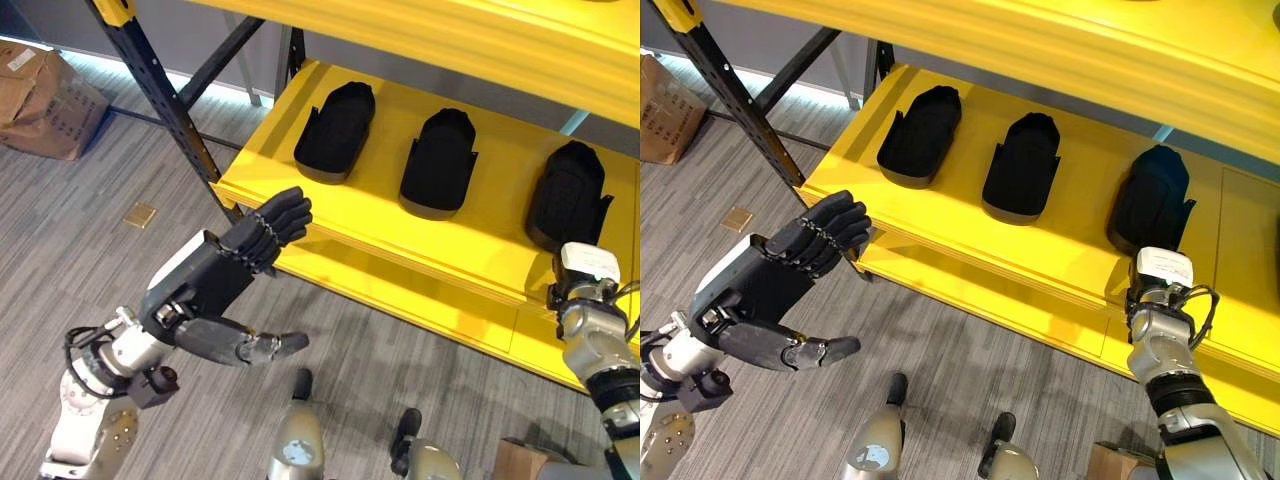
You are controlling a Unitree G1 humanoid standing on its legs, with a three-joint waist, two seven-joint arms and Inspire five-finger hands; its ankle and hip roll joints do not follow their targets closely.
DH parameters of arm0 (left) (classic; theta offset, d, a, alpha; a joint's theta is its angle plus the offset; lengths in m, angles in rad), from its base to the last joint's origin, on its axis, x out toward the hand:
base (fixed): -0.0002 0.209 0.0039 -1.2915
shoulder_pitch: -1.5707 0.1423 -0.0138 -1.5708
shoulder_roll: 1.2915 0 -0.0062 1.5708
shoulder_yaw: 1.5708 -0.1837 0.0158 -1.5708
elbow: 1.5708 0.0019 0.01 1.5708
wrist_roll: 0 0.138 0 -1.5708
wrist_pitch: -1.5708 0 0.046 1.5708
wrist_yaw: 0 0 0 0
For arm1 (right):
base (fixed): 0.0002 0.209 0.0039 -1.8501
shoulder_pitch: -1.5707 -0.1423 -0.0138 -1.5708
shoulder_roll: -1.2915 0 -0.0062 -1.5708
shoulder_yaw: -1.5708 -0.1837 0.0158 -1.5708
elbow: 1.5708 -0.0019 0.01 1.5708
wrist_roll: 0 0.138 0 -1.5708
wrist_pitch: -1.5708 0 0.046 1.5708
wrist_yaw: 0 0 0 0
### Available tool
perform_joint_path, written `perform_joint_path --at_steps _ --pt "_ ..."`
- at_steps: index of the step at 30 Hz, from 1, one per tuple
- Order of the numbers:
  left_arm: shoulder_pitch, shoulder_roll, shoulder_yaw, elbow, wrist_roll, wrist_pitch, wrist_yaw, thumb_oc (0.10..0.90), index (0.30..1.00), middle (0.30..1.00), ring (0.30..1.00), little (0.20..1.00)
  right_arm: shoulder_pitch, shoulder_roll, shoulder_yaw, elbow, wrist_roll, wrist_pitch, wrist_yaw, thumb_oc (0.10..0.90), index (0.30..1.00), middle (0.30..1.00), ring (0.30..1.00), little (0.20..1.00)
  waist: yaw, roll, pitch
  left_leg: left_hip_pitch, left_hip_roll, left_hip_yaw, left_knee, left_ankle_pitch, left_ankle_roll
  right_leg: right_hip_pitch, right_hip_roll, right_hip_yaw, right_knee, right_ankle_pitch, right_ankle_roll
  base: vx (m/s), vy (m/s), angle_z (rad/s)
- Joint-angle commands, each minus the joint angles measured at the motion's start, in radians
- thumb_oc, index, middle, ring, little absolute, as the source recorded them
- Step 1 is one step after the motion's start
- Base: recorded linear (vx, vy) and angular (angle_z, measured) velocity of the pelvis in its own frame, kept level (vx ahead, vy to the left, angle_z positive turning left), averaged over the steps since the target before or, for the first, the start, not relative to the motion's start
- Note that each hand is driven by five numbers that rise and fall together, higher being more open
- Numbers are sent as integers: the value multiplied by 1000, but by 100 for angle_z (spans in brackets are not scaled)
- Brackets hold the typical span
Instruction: Move parts from the plastic box to the shelf.
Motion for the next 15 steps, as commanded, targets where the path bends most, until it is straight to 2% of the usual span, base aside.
perform_joint_path --at_steps 1,15 --pt "3 -39 84 -104 -66 -86 7 900 1000 1000 1000 1000 -28 -53 -9 57 -27 20 -135 900 1000 1000 1000 1000 -1 11 -44 -39 -21 -70 4 -18 34 -10 67 -4 121 -140 -62 0 0 0" --pt "41 -41 94 -115 -84 -102 18 900 1000 1000 1000 1000 35 -61 -96 -30 -2 -80 -416 900 1000 1000 1000 1000 -17 28 -54 -36 -25 -67 7 -23 37 -15 61 2 128 -145 -62 2 10 -1"
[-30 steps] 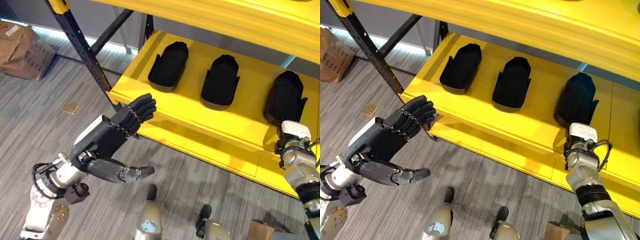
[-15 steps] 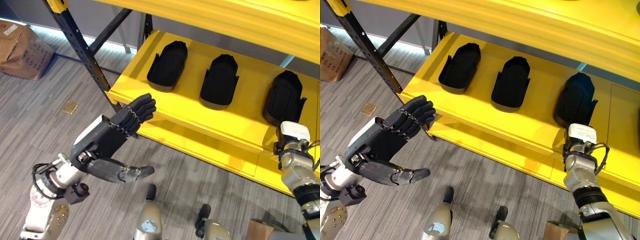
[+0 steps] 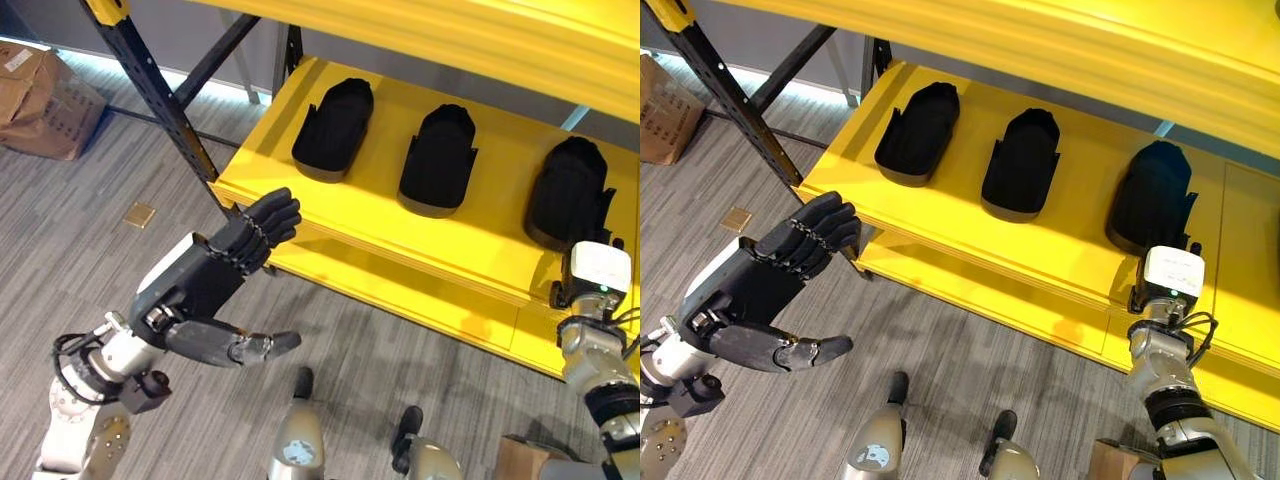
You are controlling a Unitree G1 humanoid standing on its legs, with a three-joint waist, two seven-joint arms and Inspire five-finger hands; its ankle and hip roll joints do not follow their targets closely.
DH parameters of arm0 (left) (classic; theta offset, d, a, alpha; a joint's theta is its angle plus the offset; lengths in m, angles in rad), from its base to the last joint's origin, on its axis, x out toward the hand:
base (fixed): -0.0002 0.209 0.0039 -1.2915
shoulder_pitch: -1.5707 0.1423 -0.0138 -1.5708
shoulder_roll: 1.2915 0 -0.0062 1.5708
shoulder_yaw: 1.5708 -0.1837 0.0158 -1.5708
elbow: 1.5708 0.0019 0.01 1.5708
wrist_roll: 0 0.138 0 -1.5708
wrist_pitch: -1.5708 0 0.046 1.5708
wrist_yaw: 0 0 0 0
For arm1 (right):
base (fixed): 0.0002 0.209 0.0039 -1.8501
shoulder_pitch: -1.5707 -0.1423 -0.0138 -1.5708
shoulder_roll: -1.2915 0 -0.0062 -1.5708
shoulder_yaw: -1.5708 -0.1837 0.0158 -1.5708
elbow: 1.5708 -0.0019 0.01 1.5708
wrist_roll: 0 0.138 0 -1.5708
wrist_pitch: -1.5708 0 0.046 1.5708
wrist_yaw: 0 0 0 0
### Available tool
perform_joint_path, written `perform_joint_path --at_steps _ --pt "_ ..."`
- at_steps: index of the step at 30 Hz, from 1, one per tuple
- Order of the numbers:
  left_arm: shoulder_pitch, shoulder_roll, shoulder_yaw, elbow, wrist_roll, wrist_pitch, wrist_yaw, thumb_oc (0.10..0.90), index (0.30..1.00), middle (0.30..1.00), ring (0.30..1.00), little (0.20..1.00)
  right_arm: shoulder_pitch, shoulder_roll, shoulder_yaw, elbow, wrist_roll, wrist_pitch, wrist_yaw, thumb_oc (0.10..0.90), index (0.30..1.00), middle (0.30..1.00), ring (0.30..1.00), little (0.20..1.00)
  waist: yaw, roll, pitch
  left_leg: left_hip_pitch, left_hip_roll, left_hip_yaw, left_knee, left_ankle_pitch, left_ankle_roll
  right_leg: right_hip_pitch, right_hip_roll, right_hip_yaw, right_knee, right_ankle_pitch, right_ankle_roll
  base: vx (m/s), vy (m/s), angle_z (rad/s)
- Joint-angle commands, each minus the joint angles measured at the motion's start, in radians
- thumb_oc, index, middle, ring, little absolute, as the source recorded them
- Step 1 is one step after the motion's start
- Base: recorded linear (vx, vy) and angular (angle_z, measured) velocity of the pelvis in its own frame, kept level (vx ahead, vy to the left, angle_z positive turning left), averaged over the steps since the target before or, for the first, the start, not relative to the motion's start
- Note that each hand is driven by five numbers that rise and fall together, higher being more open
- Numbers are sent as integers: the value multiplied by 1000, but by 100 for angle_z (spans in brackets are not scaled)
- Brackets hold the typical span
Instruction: Move parts from the plastic box to the shelf.
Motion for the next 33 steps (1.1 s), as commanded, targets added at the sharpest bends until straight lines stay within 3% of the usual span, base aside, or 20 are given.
perform_joint_path --at_steps 1,12,20,25,27,28,29,31,33 --pt "2 -41 55 -110 -81 -103 18 900 1000 1000 1000 1000 -40 -69 -50 -43 -3 -12 -140 900 1000 1000 1000 1000 -14 16 -55 -28 -24 -70 8 -24 37 -1 62 -3 126 -143 -57 0 0 0" --pt "39 -71 61 -119 -82 -123 48 900 1000 1000 1000 1000 63 -32 -148 -248 20 -108 -257 900 1000 1000 1000 1000 -48 18 -71 -15 -23 -53 4 -32 40 1 62 19 109 -137 -53 -4 34 -3" --pt "65 -128 61 -117 -65 -112 94 900 1000 1000 1000 1000 176 39 -184 -454 -5 -152 -232 900 1000 1000 1000 1000 -88 3 -98 9 -18 -23 0 -42 41 14 64 45 87 -129 -47 -9 61 -8" --pt "70 -156 53 -98 -90 -70 99 900 1000 1000 1000 1000 235 75 -180 -532 -2 -184 -227 900 1000 1000 1000 1000 -113 -12 -124 30 -16 4 -2 -51 41 34 63 60 56 -115 -41 -19 69 -12" --pt "73 -172 48 -87 -105 -27 116 900 1000 1000 1000 1000 258 84 -184 -560 35 -237 -239 900 1000 1000 1000 1000 -125 -18 -137 40 -16 18 -6 -54 42 43 62 68 37 -107 -37 -40 115 -19" --pt "67 -194 23 -63 -157 79 94 900 1000 1000 1000 1000 275 103 -185 -609 120 -347 -293 900 1000 1000 1000 1000 -140 -25 -154 54 -15 36 -11 -60 43 55 60 74 13 -95 -32 -44 127 -36" --pt "64 -197 17 -57 -170 100 84 900 1000 1000 1000 1000 280 107 -186 -619 139 -362 -295 900 1000 1000 1000 1000 -141 -26 -157 56 -15 39 -12 -62 43 57 60 75 9 -93 -31 -57 145 -38" --pt "58 -224 -16 -23 -193 106 55 900 1000 1000 1000 1000 295 149 -177 -663 285 -479 -242 900 1000 1000 1000 1000 -157 -30 -172 65 -16 56 -13 -69 43 62 55 84 -9 -81 -24 -59 120 -17" --pt "54 -246 -38 -2 -173 118 66 900 1000 1000 1000 1000 309 179 -162 -681 368 -536 -210 900 1000 1000 1000 1000 -166 -32 -181 75 -16 68 -20 -72 44 67 54 90 -20 -76 -23 -56 126 -19"
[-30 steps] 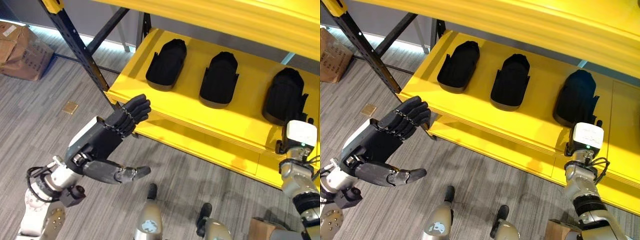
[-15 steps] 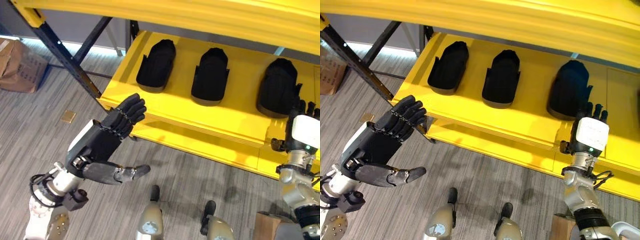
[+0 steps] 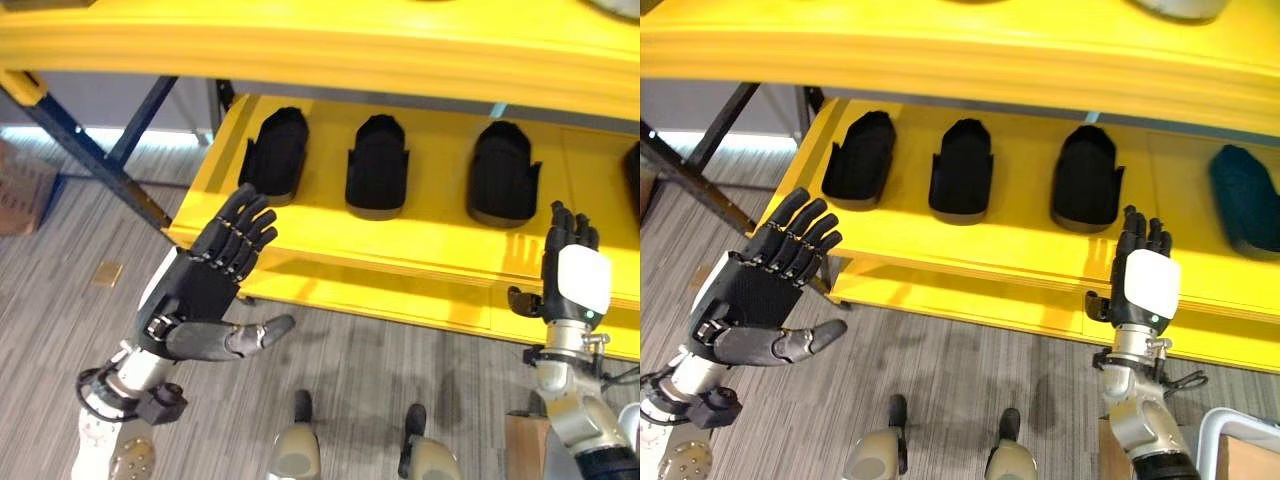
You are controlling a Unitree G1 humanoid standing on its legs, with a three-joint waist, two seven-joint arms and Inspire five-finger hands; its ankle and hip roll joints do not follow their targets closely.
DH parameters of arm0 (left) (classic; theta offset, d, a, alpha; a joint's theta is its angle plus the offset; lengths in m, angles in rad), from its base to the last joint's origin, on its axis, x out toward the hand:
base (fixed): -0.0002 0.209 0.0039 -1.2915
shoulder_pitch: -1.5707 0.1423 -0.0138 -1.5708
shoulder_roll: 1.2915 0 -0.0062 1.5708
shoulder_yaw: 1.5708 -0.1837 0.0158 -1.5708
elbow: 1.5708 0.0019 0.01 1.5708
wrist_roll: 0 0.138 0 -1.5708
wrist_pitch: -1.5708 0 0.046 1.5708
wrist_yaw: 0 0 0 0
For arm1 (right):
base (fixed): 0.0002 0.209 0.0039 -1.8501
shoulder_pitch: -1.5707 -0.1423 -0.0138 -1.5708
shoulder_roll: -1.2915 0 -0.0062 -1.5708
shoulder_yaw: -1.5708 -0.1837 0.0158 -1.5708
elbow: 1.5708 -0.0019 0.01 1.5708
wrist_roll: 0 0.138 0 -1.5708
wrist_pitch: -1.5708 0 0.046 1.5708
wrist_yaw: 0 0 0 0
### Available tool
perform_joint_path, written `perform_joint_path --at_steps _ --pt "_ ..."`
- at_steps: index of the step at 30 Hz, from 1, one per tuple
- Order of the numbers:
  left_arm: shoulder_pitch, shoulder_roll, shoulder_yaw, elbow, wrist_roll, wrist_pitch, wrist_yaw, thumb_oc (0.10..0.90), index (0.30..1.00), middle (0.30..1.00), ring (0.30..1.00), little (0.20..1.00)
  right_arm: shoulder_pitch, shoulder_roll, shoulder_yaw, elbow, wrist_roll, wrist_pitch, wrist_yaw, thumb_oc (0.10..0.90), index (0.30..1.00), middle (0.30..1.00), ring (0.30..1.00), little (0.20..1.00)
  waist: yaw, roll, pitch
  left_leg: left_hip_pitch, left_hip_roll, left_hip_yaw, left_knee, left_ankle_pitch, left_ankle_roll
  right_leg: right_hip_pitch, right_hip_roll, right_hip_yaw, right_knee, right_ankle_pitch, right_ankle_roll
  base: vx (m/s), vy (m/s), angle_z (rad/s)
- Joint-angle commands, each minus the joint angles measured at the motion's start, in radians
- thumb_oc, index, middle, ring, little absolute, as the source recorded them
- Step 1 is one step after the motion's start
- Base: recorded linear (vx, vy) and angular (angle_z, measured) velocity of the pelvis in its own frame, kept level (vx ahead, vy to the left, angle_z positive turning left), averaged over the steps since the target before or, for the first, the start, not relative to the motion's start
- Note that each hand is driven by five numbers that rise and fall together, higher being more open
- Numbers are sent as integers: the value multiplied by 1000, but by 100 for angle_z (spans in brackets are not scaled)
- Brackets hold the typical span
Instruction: Move parts from the plastic box to the shelf.
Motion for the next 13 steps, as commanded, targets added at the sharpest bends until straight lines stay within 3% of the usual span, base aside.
perform_joint_path --at_steps 1,2,5,6,7,13 --pt "-13 -27 -35 -26 -27 -11 0 900 1000 1000 1000 1000 -30 -10 4 -106 287 -257 34 900 1000 1000 1000 1000 -18 -10 -94 22 -14 -44 8 -63 39 53 41 -13 82 -142 -29 -70 156 -33" --pt "-9 -43 -50 -8 -5 -28 10 900 1000 1000 1000 1000 22 34 9 -119 374 -320 88 900 1000 1000 1000 1000 -32 -15 -104 34 -14 -29 -2 -66 41 58 35 -8 64 -131 -22 -78 162 -36" --pt "6 -63 -65 25 21 -66 24 900 1000 1000 1000 1000 101 77 6 -133 528 -401 216 900 1000 1000 1000 1000 -55 -23 -123 55 -15 -1 -24 -68 43 67 24 -1 31 -110 -11 -43 88 -25" --pt "6 -63 -66 25 21 -67 24 900 1000 1000 1000 1000 102 76 5 -134 530 -401 218 900 1000 1000 1000 1000 -55 -23 -123 56 -15 -1 -25 -68 43 67 24 0 30 -110 -11 -62 121 -18" --pt "16 -67 -60 44 -8 -84 15 900 1000 1000 1000 1000 155 91 7 -167 632 -443 337 900 1000 1000 1000 1000 -74 -28 -136 70 -19 21 -38 -73 47 71 12 8 3 -92 3 -58 100 -14" --pt "12 -68 -48 75 -19 -82 55 900 1000 1000 1000 1000 194 102 19 -215 841 -444 506 900 1000 1000 1000 1000 -95 -38 -161 103 -32 56 -71 -84 51 85 -8 18 -59 -54 28 -34 57 -14"
